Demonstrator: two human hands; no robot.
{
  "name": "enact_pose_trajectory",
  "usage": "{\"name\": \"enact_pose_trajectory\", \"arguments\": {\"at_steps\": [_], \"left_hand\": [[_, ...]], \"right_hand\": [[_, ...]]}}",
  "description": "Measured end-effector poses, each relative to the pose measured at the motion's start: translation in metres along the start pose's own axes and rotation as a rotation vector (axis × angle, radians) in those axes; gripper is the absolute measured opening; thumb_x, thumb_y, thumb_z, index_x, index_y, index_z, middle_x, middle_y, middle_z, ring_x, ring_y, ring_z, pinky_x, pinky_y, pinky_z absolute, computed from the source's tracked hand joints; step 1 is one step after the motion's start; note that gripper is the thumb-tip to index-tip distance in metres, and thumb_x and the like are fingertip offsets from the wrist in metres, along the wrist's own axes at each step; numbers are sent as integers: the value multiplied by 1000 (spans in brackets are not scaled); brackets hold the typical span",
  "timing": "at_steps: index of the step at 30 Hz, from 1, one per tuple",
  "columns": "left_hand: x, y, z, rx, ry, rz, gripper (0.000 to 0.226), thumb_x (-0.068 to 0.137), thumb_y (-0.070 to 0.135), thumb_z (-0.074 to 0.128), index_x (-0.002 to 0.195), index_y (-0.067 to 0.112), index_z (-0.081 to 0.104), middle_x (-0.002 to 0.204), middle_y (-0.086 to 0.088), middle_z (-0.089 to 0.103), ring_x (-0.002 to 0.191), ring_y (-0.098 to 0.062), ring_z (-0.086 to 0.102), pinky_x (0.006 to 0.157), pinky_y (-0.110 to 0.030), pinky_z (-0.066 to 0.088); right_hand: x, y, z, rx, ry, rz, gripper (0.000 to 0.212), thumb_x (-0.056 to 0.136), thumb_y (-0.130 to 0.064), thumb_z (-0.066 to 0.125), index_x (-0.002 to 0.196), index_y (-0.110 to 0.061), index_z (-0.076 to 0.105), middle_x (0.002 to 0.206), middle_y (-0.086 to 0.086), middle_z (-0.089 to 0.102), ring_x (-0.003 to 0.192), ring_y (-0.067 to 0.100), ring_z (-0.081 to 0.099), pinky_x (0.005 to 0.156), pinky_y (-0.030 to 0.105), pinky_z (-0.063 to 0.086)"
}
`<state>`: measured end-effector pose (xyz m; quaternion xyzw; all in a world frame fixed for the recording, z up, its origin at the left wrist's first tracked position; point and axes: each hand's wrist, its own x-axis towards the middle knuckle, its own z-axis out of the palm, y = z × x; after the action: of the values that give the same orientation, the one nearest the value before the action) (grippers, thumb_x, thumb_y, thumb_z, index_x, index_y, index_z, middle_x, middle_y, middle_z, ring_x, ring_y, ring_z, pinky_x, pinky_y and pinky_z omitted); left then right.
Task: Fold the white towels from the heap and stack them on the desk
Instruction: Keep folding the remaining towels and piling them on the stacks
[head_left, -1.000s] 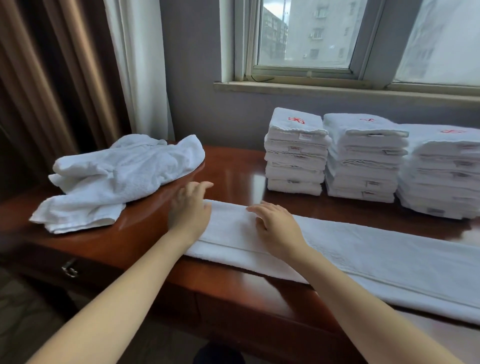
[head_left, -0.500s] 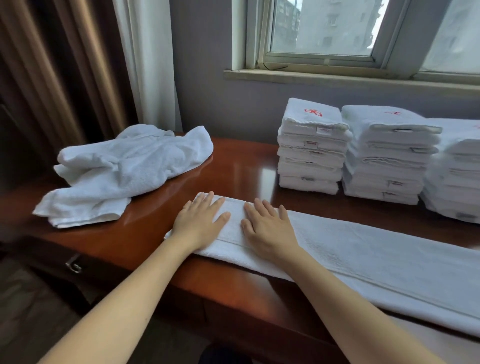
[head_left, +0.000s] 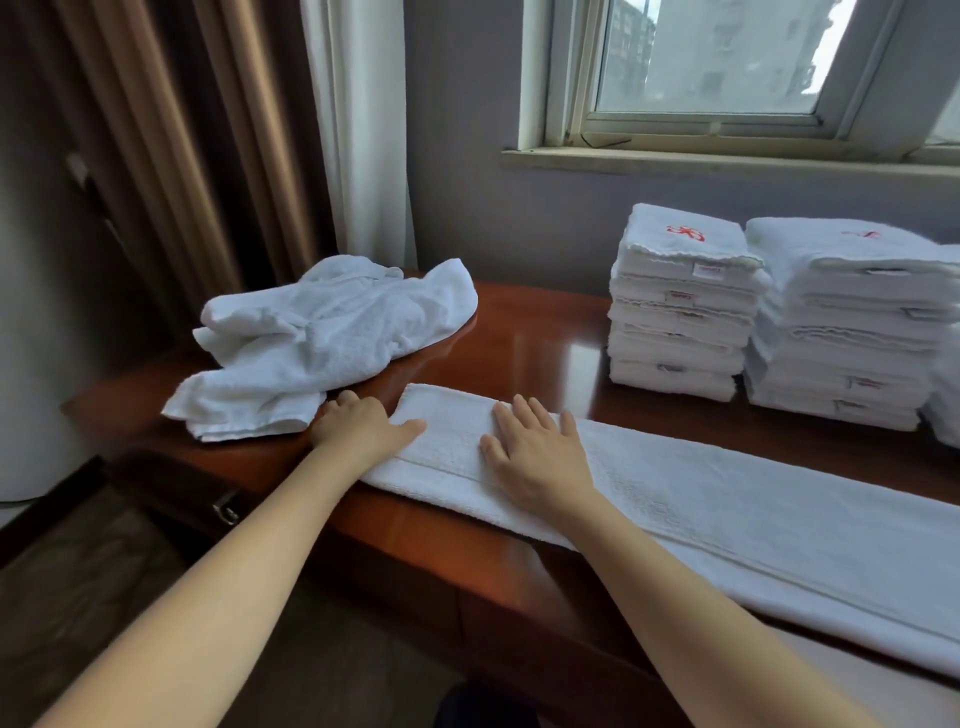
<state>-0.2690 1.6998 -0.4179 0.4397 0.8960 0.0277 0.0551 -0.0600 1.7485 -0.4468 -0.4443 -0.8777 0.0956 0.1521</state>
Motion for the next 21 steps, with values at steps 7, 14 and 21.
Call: {"name": "enact_pose_trajectory", "arguments": {"at_steps": [7,14,21], "left_hand": [[-2,4,-13,-346,-64,82,68,83,46,70,130,2,48,126,-10,59,112,-25,57,96,-39,47],[-36,40,-52,-929,106,297,70,89,19,70,148,17,34,149,-7,39,130,-20,42,93,-28,38],[-93,127,-63,-954,-57,635,68,91,31,66,151,26,33,147,1,47,125,-12,50,81,-16,45]], "right_hand": [[-4,0,-2,-3,82,-29,36,97,-41,33,120,-19,50,118,-4,50,126,19,38,114,48,20],[-11,5,-38,893,-13,141,50,97,-32,51,146,-22,44,147,-6,48,134,10,43,107,28,34],[-37,46,-116,1643,-152,203,59,99,-55,37,131,-10,58,123,10,68,112,26,66,95,42,54]]}}
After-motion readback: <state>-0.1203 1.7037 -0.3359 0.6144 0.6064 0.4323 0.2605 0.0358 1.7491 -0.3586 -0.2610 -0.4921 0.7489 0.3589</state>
